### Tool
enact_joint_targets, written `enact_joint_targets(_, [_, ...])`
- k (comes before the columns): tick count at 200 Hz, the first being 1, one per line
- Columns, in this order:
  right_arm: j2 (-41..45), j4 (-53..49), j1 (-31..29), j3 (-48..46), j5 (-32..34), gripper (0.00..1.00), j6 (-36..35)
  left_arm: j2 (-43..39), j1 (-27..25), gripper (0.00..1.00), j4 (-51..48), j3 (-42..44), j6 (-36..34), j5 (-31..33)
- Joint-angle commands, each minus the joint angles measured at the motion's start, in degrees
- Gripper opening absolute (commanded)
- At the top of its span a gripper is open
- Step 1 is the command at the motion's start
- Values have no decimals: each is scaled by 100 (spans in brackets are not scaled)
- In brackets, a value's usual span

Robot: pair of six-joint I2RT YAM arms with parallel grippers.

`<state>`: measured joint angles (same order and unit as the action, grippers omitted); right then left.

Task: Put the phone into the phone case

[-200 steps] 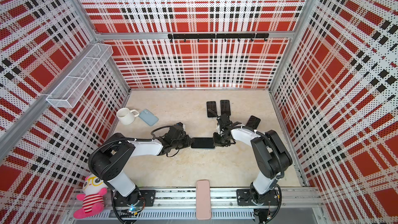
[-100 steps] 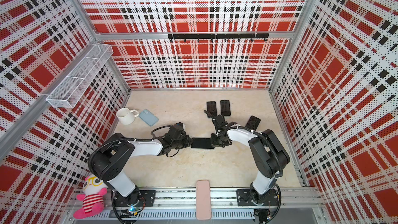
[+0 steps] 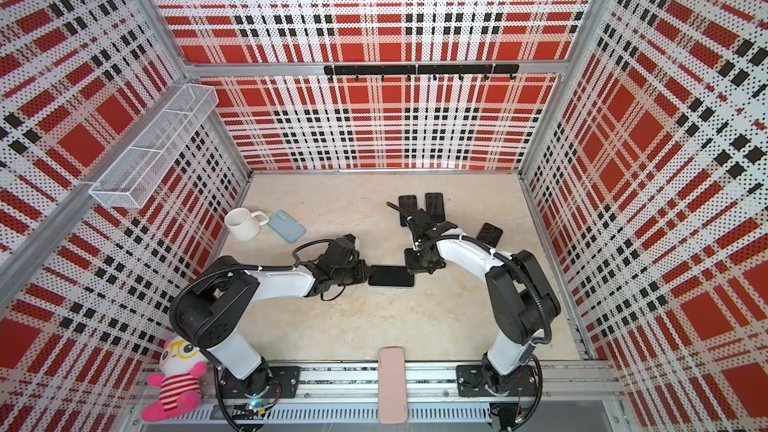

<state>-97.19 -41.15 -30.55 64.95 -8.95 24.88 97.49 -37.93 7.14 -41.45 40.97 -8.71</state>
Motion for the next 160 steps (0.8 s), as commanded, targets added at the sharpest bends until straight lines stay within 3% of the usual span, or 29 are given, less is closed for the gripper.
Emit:
enact_joint_targets(1, [-296, 46, 73, 104, -109, 34, -208, 349, -48, 16, -891, 63, -227, -171])
enact_joint_targets(44, [-727, 350, 192, 93, -477, 39, -370, 367, -49, 16, -933, -29, -256, -161])
enact_joint_targets(100, [-728, 784, 155, -165, -884, 23, -274, 528, -56, 14, -927, -246, -266, -156])
enact_joint_targets(127, [-406, 643, 184, -129, -766, 22, -406, 556, -48, 14, -898, -396, -265, -208])
enact_joint_targets(160, [135, 221, 416, -2, -533, 33, -897, 345, 67, 36, -1180, -643, -413, -6])
